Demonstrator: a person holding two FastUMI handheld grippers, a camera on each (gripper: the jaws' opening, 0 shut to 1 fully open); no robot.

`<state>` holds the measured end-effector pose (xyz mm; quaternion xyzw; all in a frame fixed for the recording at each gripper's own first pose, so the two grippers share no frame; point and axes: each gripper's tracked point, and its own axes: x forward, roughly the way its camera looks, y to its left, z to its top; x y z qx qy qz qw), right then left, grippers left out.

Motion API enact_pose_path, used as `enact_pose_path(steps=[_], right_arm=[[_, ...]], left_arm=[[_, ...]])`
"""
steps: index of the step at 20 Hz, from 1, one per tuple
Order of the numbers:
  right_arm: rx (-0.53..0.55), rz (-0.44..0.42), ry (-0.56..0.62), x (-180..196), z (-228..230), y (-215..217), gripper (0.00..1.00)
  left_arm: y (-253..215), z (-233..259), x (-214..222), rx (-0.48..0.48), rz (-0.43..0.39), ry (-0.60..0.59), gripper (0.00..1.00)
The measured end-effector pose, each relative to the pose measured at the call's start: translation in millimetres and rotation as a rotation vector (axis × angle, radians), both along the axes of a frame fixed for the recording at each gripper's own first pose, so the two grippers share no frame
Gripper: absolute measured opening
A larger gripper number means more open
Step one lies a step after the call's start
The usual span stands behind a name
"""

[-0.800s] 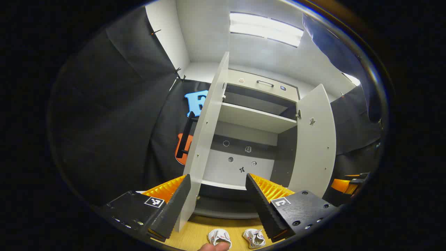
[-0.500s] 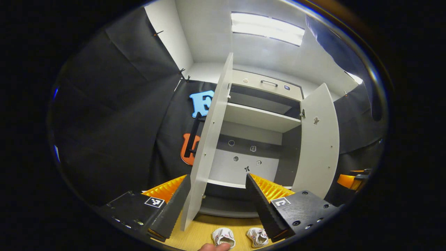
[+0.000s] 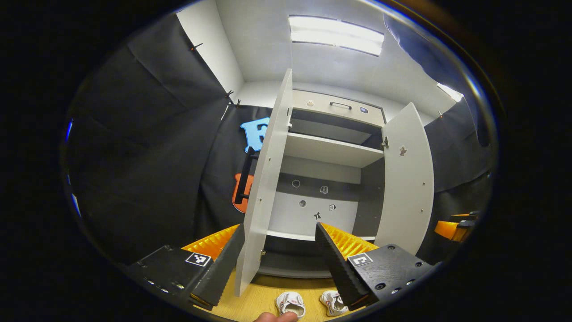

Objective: Grab one shoe with the right hand and put it into the shoe cabinet, grab the other shoe with the left hand and put it into the shoe cabinet; then close the right door with the right hand and the left door with the left hand.

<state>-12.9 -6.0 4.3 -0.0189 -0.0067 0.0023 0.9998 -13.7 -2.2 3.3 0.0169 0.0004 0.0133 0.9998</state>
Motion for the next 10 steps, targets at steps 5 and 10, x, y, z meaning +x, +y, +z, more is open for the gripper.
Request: enact_pose_path(steps=[5,10], right_arm=[[0.005,-0.008,0.009,-4,-1,-5,0.99],[0.022,0.028,0.041,9,-19,9,0.99]], left_arm=[[-4,0,-2,0.014,-0.001,-0.003,1.0],[-2,-4,-4,0.023,0.01,0.012,1.0]])
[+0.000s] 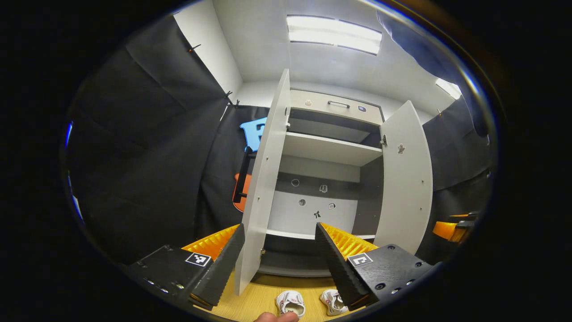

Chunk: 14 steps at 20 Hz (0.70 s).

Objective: Grab one shoe with the right hand and put it into the shoe cabinet, grab the other shoe with the left hand and put it into the shoe cabinet; then close the right door with the right hand and the left door with the left hand.

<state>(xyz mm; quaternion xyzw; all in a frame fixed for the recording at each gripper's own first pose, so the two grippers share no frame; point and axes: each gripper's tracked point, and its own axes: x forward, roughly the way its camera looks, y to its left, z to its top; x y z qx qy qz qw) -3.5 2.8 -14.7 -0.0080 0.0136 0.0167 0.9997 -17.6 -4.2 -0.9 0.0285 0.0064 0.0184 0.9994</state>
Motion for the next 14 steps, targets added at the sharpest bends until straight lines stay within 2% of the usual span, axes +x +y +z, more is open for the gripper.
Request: enact_pose_path(steps=[2,3,7,14], right_arm=[[0.01,0.032,0.041,11,-18,12,0.99],[0.016,0.049,0.066,18,-29,19,0.99],[0.063,0.133,0.2,39,-87,54,0.99],[0.044,0.212,0.427,64,-214,100,0.99]], left_arm=[[4,-2,-1,0.008,0.011,0.006,1.0],[5,-3,0,0.011,0.014,0.01,0.95],[12,-7,0,0.028,0.034,0.024,0.95],[22,-21,5,0.044,0.044,0.065,0.95]])
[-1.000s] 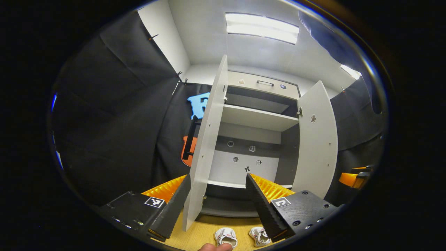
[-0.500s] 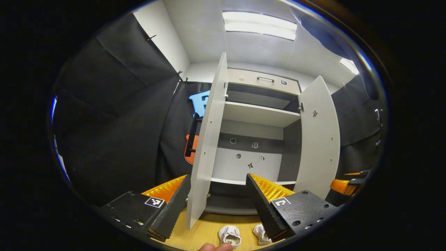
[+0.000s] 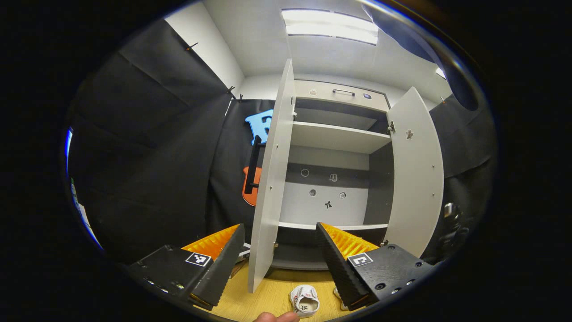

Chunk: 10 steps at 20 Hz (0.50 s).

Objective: Grab one shoe with the right hand and put it into the shoe cabinet, grab the other shoe with the left hand and put it into the shoe cabinet; then close the right door with the right hand and the left door with the left hand.

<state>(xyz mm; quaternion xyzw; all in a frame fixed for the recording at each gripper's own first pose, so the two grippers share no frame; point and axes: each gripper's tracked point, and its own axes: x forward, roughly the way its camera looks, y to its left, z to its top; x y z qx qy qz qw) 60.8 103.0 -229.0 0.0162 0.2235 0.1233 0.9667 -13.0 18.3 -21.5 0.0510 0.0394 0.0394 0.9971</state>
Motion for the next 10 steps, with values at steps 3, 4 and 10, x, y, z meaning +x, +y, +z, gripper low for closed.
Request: enact_pose_path(steps=[3,4,10], right_arm=[[-0.035,0.025,0.079,3,-43,10,0.98],[-0.044,0.032,0.101,5,-58,12,0.96],[-0.095,0.055,0.233,10,-121,19,0.89]], left_arm=[[7,-8,4,-0.001,0.008,0.024,0.95],[10,-10,6,0.0,0.012,0.027,0.95],[24,-22,15,0.006,0.037,0.052,0.95]])
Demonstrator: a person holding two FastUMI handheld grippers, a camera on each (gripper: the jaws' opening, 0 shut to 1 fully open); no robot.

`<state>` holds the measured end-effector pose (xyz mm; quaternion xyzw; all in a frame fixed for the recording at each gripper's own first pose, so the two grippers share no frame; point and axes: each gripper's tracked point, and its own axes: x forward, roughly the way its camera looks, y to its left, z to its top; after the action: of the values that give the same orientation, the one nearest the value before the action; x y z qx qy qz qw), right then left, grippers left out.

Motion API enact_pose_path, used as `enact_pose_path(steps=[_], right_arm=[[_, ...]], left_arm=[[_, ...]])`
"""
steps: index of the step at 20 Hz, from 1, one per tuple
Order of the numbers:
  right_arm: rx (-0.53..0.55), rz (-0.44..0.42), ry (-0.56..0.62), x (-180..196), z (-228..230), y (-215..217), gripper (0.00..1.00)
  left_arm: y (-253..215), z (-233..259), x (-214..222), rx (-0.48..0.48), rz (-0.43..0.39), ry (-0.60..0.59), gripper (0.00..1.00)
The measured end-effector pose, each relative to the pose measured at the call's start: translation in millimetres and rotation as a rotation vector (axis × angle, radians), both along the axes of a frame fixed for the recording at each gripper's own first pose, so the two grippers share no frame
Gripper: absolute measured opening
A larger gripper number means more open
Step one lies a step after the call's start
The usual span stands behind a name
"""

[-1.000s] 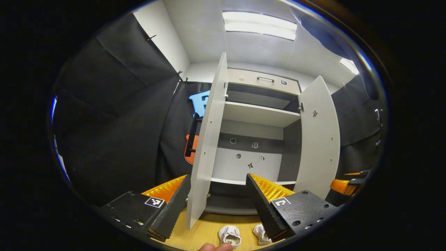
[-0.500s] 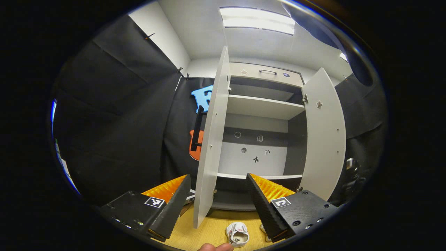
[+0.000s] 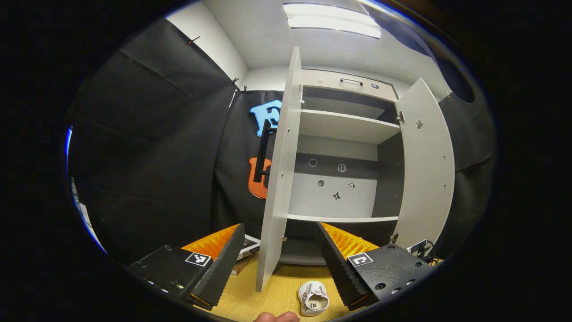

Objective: Grab one shoe with the right hand and put it into the shoe cabinet, grab the other shoe with the left hand and put it into the shoe cabinet; then close the right door with the right hand and the left door with the left hand.

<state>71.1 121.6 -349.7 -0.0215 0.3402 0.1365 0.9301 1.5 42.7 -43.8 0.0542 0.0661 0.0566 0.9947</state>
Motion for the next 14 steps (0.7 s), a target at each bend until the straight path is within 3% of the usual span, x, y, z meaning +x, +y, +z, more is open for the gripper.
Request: enact_pose_path(steps=[2,3,4,6,8,12,14], right_arm=[[-0.006,-0.006,0.027,1,-14,1,0.89],[-0.01,-0.01,0.041,3,-21,2,0.83],[-0.022,-0.015,0.053,5,-28,1,0.86],[-0.04,-0.027,0.065,13,-41,2,0.78],[-0.047,-0.037,0.09,18,-52,4,0.6],[-0.09,-0.061,0.076,29,-62,1,0.52],[-0.116,-0.078,0.06,34,-65,-4,0.41]], left_arm=[[1,-3,2,0.002,-0.001,0.009,0.95],[2,-5,3,0.004,-0.002,0.012,0.95],[3,-5,5,0.007,-0.002,0.011,0.95],[0,-4,7,0.005,-0.012,0.002,0.95],[-2,-6,7,0.002,-0.022,0.004,0.95],[1,-10,6,0.005,-0.018,0.019,0.95],[2,-13,3,0.001,-0.014,0.031,0.95]])
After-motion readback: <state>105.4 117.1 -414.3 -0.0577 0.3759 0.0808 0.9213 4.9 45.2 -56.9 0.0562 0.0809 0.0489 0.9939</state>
